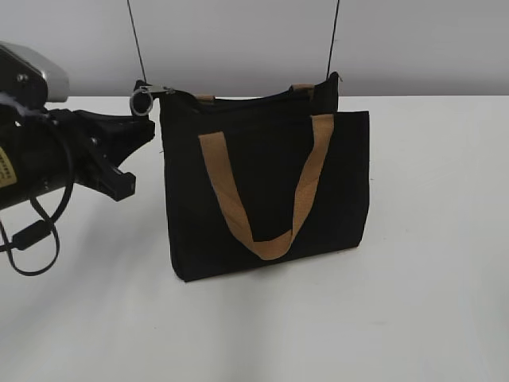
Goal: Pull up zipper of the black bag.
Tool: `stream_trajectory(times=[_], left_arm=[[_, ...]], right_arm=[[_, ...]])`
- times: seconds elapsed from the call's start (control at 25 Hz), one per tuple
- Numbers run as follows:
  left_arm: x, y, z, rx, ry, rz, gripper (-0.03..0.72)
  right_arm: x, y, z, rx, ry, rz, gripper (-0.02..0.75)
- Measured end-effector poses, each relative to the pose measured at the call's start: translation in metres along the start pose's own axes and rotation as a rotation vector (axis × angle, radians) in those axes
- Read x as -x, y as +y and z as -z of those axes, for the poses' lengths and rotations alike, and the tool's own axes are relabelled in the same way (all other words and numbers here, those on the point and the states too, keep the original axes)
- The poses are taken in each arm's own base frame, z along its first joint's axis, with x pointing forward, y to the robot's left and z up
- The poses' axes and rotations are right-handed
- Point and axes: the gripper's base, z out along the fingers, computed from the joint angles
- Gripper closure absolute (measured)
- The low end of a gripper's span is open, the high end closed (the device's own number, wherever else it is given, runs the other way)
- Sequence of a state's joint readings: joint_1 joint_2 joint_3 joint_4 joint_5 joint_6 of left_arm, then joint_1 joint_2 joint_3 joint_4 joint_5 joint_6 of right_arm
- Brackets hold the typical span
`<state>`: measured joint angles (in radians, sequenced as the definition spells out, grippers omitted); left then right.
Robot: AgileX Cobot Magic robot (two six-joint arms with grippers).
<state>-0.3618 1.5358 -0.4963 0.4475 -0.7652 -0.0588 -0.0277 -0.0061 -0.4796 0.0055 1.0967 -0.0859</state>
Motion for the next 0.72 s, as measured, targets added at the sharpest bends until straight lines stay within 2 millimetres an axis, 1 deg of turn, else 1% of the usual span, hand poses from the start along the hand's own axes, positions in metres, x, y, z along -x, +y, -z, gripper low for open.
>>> stream_trajectory(times=[0.24,0.4,0.52,0.6,0.72], left_arm=[[0.018,0.002,0.012,0.025,-0.035,-0.028,0.676],[0.022,0.003,0.015,0.03,-0.05,-0.034,0.676],[0.025,0.003,0.017,0.034,-0.06,-0.038,0.676],[0.026,0.003,0.018,0.035,-0.061,-0.039,0.676],[0.026,0.003,0.018,0.034,-0.063,-0.039,0.676]], right_arm=[[0.0,0.0,0.0,0.0,0.0,0.0,0.355],[0.0,0.002,0.0,0.021,-0.002,-0.002,0.355],[0.001,0.007,0.0,0.072,-0.007,0.02,0.355],[0.006,0.011,-0.001,0.131,0.001,0.048,0.355],[0.023,0.019,-0.01,0.233,0.002,0.109,0.355]])
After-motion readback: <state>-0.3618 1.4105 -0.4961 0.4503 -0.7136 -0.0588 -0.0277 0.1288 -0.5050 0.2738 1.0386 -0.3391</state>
